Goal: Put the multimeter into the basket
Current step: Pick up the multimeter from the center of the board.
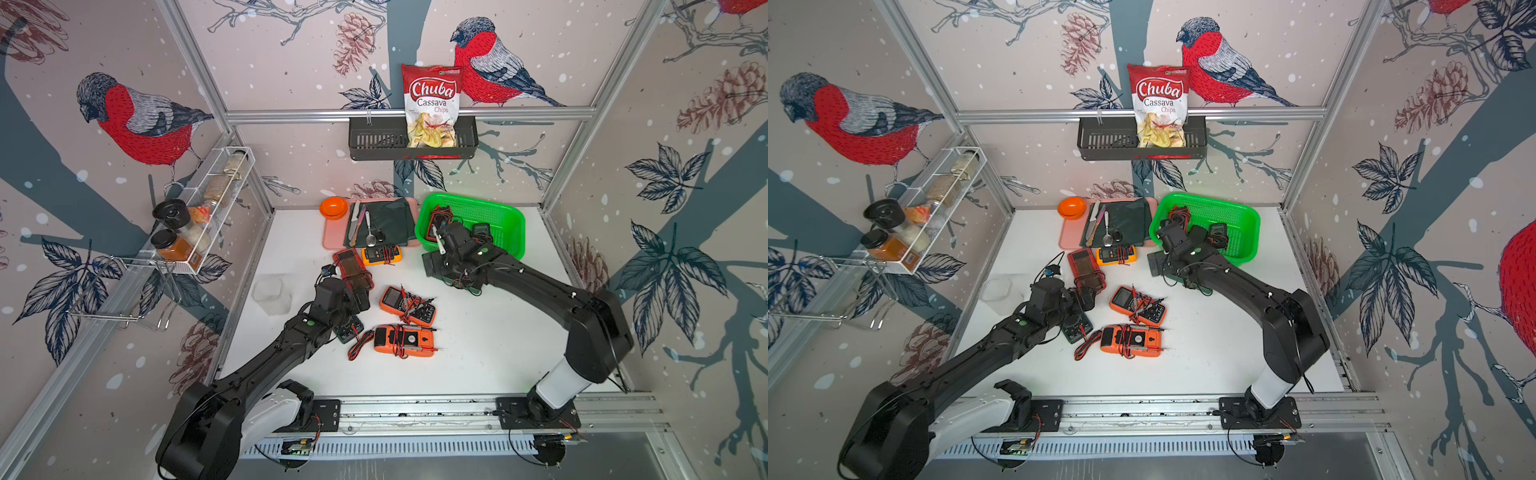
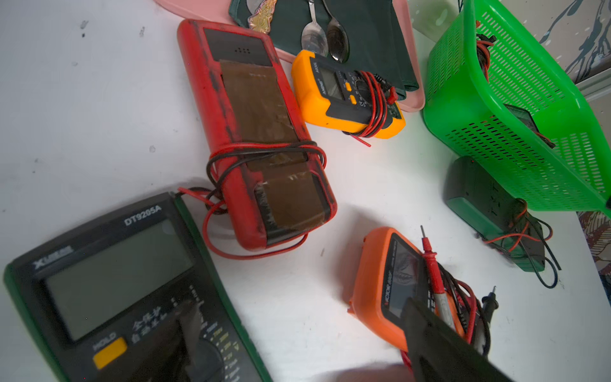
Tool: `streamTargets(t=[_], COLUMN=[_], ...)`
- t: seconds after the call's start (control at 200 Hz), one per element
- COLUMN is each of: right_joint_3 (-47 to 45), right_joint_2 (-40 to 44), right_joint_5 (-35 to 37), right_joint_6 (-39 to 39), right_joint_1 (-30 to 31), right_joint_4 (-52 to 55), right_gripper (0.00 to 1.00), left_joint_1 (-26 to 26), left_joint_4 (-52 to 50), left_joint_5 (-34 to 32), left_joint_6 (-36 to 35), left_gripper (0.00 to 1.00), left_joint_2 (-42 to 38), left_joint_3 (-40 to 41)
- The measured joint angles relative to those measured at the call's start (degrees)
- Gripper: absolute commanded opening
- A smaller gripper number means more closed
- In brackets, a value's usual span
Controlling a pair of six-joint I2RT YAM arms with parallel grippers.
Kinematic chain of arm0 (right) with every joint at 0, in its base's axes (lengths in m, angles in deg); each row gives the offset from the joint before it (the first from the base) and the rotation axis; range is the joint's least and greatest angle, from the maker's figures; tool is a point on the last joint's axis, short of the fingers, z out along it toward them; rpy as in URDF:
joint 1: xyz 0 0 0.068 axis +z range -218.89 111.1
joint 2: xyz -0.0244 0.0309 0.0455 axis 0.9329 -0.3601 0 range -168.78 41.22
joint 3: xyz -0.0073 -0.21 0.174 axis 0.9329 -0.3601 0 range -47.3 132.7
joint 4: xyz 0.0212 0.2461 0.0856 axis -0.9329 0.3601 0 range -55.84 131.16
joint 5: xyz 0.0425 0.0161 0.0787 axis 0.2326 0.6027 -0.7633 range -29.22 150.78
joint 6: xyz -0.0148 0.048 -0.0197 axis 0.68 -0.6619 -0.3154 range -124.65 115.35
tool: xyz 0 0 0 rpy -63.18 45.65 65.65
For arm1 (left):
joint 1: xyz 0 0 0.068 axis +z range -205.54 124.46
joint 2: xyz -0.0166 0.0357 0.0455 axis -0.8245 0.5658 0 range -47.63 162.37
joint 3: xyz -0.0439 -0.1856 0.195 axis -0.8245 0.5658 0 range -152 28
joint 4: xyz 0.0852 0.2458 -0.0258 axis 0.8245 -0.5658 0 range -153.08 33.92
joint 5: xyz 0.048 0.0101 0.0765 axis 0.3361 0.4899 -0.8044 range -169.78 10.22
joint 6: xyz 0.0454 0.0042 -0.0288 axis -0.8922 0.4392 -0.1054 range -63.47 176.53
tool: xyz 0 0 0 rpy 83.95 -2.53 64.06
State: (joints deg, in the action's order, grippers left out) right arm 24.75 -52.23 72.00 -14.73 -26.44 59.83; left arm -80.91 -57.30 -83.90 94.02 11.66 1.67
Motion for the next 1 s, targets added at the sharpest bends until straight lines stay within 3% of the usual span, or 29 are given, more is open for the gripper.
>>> streamTargets(t=[0.175,0.33,0.685,1.001], right_joint_3=[-6.36,-7.04,-1.01,8.46], right_joint_2=[0.59,-0.59,-6.58,-16.76], right_joint_5=[-2.67,-4.63,-14.86,-25.24], right_joint_6=[8.59,14.73,26.73,31.15], right_joint_1=[10.47,13.79,9.7,5.4], right_joint_4=[-0.24,-1.84,-2.91,2.58], right_gripper=[1.0,1.0,1.0,1.0], left_joint_1=[0.02,0.02,0.02,0.02], left_joint_4=[-0.74,-0.7,-0.42,-0.31], left_joint_5=[-0.66,-1.14,-2.36,-3.19], left_joint_6=[2.43,2.99,3.19,3.17], left_gripper=[0.98,0.98,0.98,0.98], left_joint_2=[-2.58,-3.02,-3.72,-3.02], left_joint_3=[3.06,3.48,4.59,4.68])
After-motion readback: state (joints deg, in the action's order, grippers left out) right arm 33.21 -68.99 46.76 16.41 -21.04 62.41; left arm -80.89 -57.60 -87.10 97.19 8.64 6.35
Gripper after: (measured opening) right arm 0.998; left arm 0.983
